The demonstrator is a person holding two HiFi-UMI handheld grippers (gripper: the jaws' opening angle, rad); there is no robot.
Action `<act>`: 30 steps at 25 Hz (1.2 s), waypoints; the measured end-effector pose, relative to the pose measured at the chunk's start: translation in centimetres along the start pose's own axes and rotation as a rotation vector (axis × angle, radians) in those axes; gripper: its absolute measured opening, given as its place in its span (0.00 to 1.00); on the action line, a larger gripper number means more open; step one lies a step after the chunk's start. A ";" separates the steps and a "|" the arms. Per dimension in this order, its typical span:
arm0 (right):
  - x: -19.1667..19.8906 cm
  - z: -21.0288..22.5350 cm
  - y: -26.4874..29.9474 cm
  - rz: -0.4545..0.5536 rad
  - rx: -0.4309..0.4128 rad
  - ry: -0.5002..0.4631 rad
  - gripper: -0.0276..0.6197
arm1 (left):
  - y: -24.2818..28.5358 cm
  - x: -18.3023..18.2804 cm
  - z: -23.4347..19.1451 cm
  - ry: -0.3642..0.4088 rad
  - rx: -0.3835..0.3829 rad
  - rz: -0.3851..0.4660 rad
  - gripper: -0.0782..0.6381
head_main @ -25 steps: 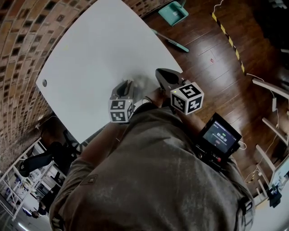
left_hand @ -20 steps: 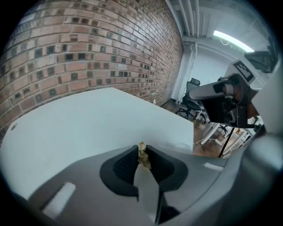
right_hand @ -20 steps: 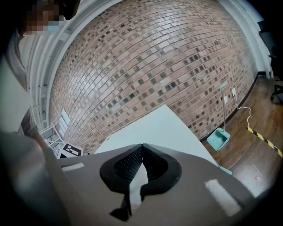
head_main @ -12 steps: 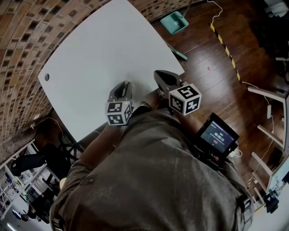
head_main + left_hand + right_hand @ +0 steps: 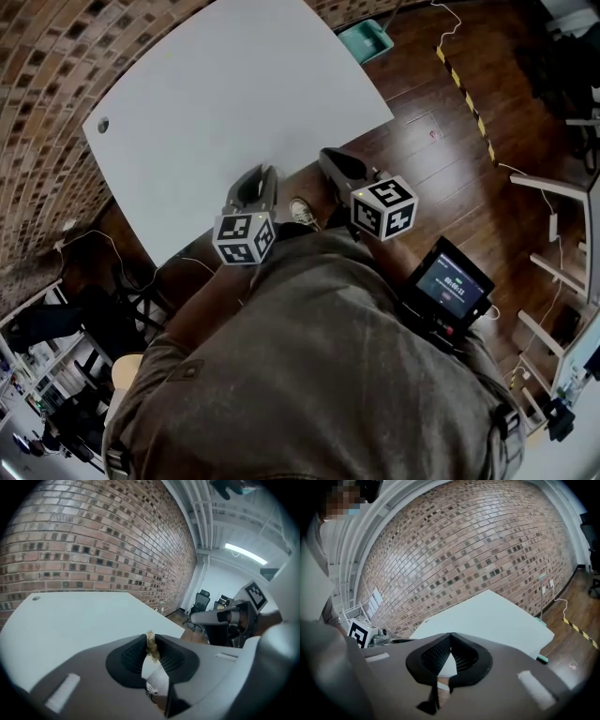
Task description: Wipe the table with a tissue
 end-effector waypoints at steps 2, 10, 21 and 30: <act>0.6 -0.7 -0.7 -0.005 -0.001 -0.007 0.06 | -1.1 0.5 0.2 -0.007 -0.004 0.006 0.19; 0.0 -1.7 -2.7 -0.022 -0.095 -0.072 0.06 | -3.7 0.7 2.6 -0.040 -0.090 0.068 0.19; 1.9 0.0 -9.9 -0.070 -0.237 -0.148 0.06 | -6.4 3.1 11.2 -0.095 -0.232 0.127 0.19; 5.0 0.4 -12.2 -0.122 -0.291 -0.176 0.06 | -7.9 5.6 14.2 -0.124 -0.288 0.146 0.19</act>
Point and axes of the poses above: the fingertips, and each gripper's own axes: y forward along the fingers, z to its right, x out of its underside, the point moved 3 cm from there along -y, backward along the fingers, and after that the axes turned 2 degrees about y, right-handed, at the moved point
